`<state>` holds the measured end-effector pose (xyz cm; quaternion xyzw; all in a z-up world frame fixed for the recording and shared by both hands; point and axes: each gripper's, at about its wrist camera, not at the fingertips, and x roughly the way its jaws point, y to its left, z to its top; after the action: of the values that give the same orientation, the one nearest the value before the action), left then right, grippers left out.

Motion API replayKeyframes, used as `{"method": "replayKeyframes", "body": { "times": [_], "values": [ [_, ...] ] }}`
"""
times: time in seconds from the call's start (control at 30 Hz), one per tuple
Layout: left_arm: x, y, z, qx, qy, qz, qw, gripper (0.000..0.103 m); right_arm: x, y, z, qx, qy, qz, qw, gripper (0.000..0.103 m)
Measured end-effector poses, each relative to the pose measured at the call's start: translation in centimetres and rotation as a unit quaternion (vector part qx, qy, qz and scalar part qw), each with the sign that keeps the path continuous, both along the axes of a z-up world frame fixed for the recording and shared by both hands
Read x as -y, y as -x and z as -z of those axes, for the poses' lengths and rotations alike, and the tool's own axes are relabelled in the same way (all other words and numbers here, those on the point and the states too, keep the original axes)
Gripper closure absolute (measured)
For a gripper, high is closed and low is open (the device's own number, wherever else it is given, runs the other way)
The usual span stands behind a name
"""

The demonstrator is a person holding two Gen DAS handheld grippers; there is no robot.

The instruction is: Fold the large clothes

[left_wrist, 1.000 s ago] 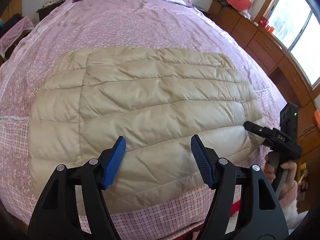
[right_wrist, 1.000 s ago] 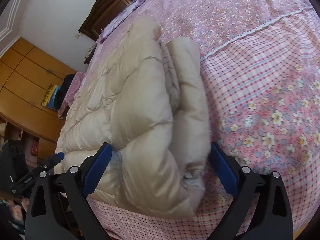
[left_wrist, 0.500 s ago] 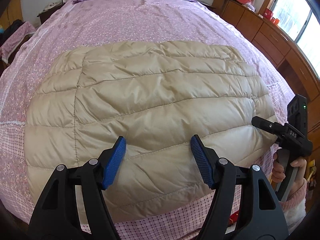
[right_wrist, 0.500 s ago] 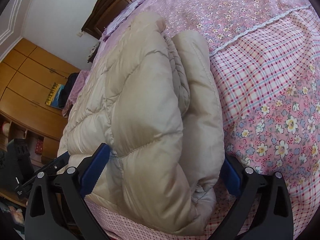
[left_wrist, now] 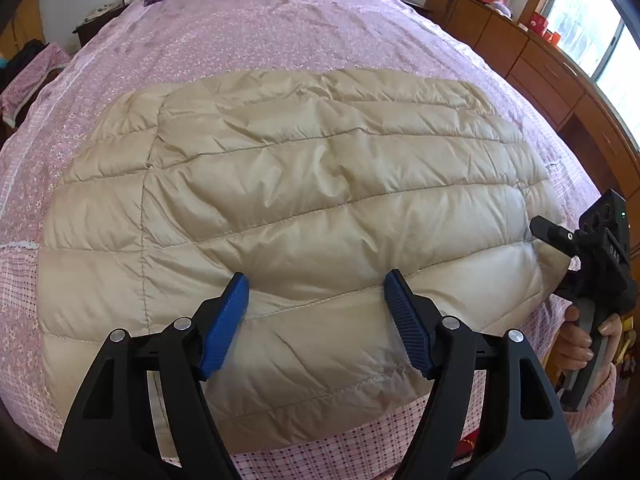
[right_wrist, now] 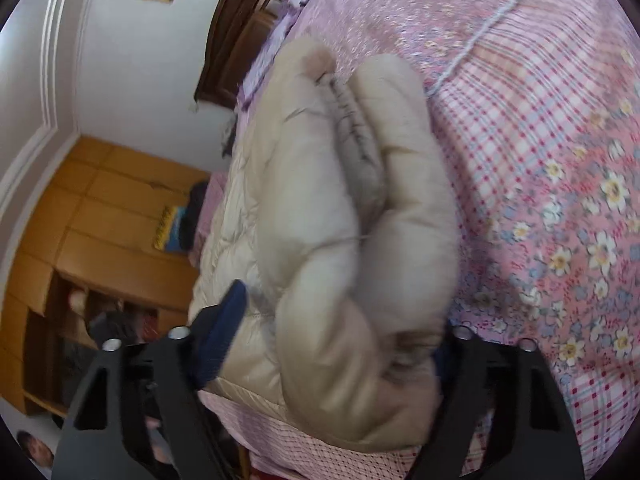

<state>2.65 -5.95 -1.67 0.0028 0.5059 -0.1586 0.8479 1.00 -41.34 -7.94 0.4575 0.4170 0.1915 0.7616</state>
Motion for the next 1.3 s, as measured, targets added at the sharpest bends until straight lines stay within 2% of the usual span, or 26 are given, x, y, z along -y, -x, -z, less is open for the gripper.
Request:
{"method": "replayKeyframes", "body": {
  "times": [0.13, 0.23, 0.3, 0.4, 0.47, 0.5, 0.53, 0.57, 0.63, 0.7, 0.83, 0.93, 1.07, 1.1, 1.2, 1.3],
  "values": [
    [0.3, 0.0, 0.3, 0.002, -0.009, 0.000, 1.0000, 0.032, 0.9, 0.5, 0.5, 0.007, -0.033, 0.013, 0.999, 0.058],
    [0.6, 0.4, -0.3, 0.016, -0.005, -0.002, 0.9999, 0.032, 1.2, 0.6, 0.2, 0.017, -0.036, 0.012, 0.999, 0.059],
    [0.9, 0.8, -1.8, 0.046, 0.007, 0.015, 0.9988, 0.032, 1.6, 0.7, -0.2, 0.022, -0.029, 0.010, 0.999, 0.059],
    [1.9, 0.6, -3.1, 0.083, -0.018, 0.028, 0.9960, 0.033, 0.8, -0.2, -0.7, 0.022, -0.025, 0.012, 0.999, 0.059],
    [2.4, -0.2, -3.0, 0.086, -0.024, 0.030, 0.9956, 0.047, 0.5, -0.5, -0.6, 0.023, -0.027, 0.016, 0.999, 0.059],
    [2.6, -1.1, -2.5, 0.075, -0.017, 0.026, 0.9967, 0.060, 0.6, -0.6, -0.5, 0.024, -0.029, 0.019, 0.999, 0.059],
    [2.5, -1.8, -1.8, 0.059, -0.009, 0.020, 0.9980, 0.068, 0.5, -0.6, -0.6, 0.024, -0.030, 0.021, 0.999, 0.059],
    [2.5, -2.2, -1.2, 0.046, 0.000, 0.018, 0.9988, 0.085, 0.4, -0.6, -0.6, 0.026, -0.031, 0.023, 0.999, 0.059],
    [2.3, -2.9, 0.2, 0.020, 0.016, 0.016, 0.9995, 0.096, 0.3, -0.4, -1.0, 0.040, -0.026, 0.023, 0.999, 0.059],
    [2.4, -3.0, 1.4, 0.001, 0.027, 0.021, 0.9994, 0.100, -0.1, 0.4, -1.7, 0.061, -0.012, 0.017, 0.998, 0.063],
    [3.1, -3.1, 3.5, -0.012, 0.010, 0.030, 0.9994, 0.101, -2.0, 0.8, -4.5, 0.113, -0.003, -0.003, 0.994, 0.068],
    [3.2, -3.3, 4.4, -0.015, 0.015, 0.028, 0.9994, 0.101, -3.5, 0.5, -6.0, 0.134, 0.016, -0.016, 0.991, 0.069],
    [2.4, -2.5, 3.5, -0.004, 0.033, 0.013, 0.9994, 0.101, -3.9, 0.1, -7.1, 0.144, 0.032, -0.018, 0.989, 0.070],
    [1.9, -1.8, 2.7, 0.002, 0.048, 0.012, 0.9988, 0.101, -3.9, 0.0, -7.1, 0.142, 0.034, -0.018, 0.989, 0.070],
    [1.8, 0.2, 1.2, 0.016, 0.075, 0.031, 0.9965, 0.101, -3.9, -0.1, -7.2, 0.139, 0.038, -0.019, 0.989, 0.070],
    [2.1, 2.0, 1.5, 0.000, 0.075, 0.052, 0.9959, 0.102, -4.1, 0.1, -7.3, 0.140, 0.034, -0.024, 0.989, 0.070]
  ]
}}
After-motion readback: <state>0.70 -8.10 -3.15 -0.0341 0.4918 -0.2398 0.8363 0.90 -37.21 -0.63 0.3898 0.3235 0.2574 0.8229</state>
